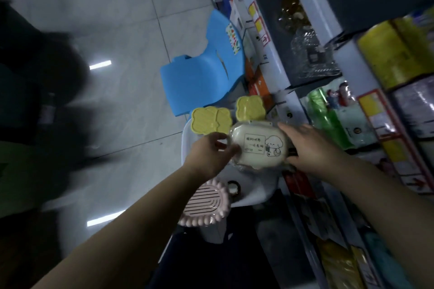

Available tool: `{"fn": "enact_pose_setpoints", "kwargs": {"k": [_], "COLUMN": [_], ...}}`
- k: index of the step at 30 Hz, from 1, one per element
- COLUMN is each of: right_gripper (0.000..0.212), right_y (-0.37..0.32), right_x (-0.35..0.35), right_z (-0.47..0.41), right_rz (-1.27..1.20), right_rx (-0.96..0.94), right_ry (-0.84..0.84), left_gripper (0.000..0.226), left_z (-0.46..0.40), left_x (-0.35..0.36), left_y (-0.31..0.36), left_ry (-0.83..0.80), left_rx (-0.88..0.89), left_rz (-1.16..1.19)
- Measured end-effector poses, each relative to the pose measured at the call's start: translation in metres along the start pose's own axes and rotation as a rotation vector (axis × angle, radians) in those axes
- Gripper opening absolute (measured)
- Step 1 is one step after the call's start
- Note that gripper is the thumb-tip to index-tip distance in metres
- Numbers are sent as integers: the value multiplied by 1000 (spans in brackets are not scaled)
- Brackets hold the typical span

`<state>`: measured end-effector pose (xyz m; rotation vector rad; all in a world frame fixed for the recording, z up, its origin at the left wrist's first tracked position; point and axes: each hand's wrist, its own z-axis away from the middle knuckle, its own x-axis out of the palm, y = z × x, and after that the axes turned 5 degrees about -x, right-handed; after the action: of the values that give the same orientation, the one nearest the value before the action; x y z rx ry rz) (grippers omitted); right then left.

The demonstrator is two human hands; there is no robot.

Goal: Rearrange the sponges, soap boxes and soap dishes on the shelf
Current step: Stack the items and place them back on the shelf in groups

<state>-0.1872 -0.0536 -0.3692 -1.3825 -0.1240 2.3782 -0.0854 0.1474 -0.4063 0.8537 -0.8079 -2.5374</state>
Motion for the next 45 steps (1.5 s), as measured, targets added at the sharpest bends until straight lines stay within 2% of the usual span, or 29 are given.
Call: {"fn": "enact_pose_setpoints", "kwargs": {"k": [6, 10, 16, 19, 24, 27, 29, 32, 35, 40, 43, 45], "right_gripper": [84, 75, 60, 52, 42, 43, 43, 43, 43, 60, 71, 59], "right_y": [32, 36, 34, 34, 38, 45, 51, 59, 65, 75, 78, 79], "right_x": [27, 39, 44, 39, 22, 16, 15, 17, 25, 36, 42, 49], "right_z": [6, -3, -11, -12, -34, -62, -82, -111, -136, -162, -168, -169], "right_rz": [-104, -173, -275, -227, -186, -170, -172, -205, -232, -278, -243, -261], "right_rx": [58, 56, 38, 32, 108, 149, 199, 276, 292, 267, 276, 285], "right_ry": [-27, -44, 22, 48, 223, 154, 65, -74, -151, -342, -464, -453], "left_gripper": [34, 41, 42, 44, 44, 40, 41, 52, 56, 71, 75, 67], "left_z": [-19, -24, -25, -25, -33, -54, -73, -106, -143, -194, -215, -222], "left_x": [37, 44, 50, 50, 32, 15, 8, 6, 11, 25, 24, 25], "left_y": [3, -8, -13, -13, -15, -13, -7, 13, 35, 48, 53, 55], "left_ry": [-22, -3, 27, 32, 136, 217, 214, 115, 49, -61, -144, -203], "left_rx": [9, -28, -66, -66, -27, 21, 80, 148, 173, 204, 111, 49], "left_rz": [-148, -196, -182, -187, -244, -329, -430, -630, -721, -889, -834, -685]}}
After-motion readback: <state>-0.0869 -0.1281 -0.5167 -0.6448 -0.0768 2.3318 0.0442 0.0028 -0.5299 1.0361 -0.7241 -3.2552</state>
